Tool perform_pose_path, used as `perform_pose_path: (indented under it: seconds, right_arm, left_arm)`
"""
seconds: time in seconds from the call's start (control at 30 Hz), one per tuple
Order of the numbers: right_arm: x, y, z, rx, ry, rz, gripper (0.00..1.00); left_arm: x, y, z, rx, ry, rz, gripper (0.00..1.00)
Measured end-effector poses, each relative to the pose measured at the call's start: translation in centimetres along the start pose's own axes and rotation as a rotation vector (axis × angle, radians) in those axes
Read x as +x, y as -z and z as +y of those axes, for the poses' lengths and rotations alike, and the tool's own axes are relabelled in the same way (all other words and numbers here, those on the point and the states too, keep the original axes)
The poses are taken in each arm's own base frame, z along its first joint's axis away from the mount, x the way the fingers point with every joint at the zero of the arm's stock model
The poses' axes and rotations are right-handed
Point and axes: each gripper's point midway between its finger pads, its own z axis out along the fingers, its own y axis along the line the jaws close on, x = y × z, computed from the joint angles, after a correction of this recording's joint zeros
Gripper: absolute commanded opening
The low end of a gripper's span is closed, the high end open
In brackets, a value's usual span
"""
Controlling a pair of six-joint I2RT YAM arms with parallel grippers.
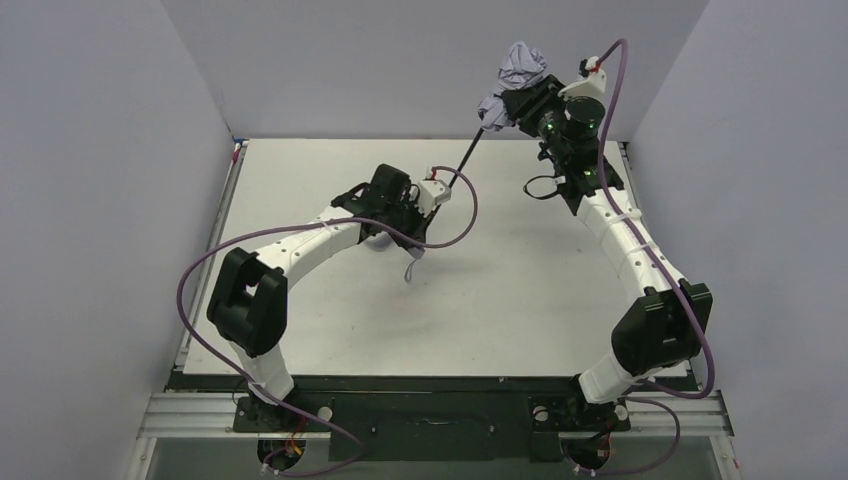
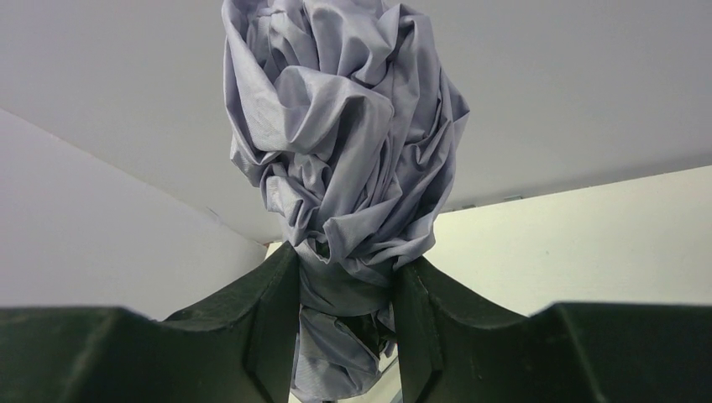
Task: Open the umbrella
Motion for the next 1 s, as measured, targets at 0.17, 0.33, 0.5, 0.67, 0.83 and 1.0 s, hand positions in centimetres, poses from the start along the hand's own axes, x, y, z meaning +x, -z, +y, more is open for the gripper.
perform_pose_path:
  seconds: [0.17,0.33,0.5,0.67,0.83,1.0]
  right_arm:
    - [-0.3,-0.1,-0.2,0.009,-0.002,0.005,0.00]
    - [-1.3,-1.4,-0.5,0.010,-0.015,0.017,0.00]
    - [-2.3,-1.9,-0.9,0.019,-0.034,0.014,0.00]
    - [-4.0,-2.0,-0.9,0.020,-0.037,-0.022,0.00]
    - [-4.1,-2.2,-0.8,0.020,-0.040,-0.022,0.00]
    - [-4.2,-2.3,-0.7,0.007,-0.049,-0.033,0.00]
  left_arm:
    - [0.1,-0.1,0.0,-0.003,-0.005,-0.017,0.00]
    - [0.3,0.1,-0.2,-0.011,-0.015,-0.049,0.00]
    - [-0.5,0.0,0.1,-0.020,-0.026,-0.082,0.00]
    - [-0.1,-0.3,0.1,-0.019,-0.025,-0.072,0.00]
    - [-0.4,-0.3,0.1,-0.019,-0.032,-0.080,0.00]
    - [-0.9,-0.2,-0.1,-0.003,-0.014,-0.067,0.07]
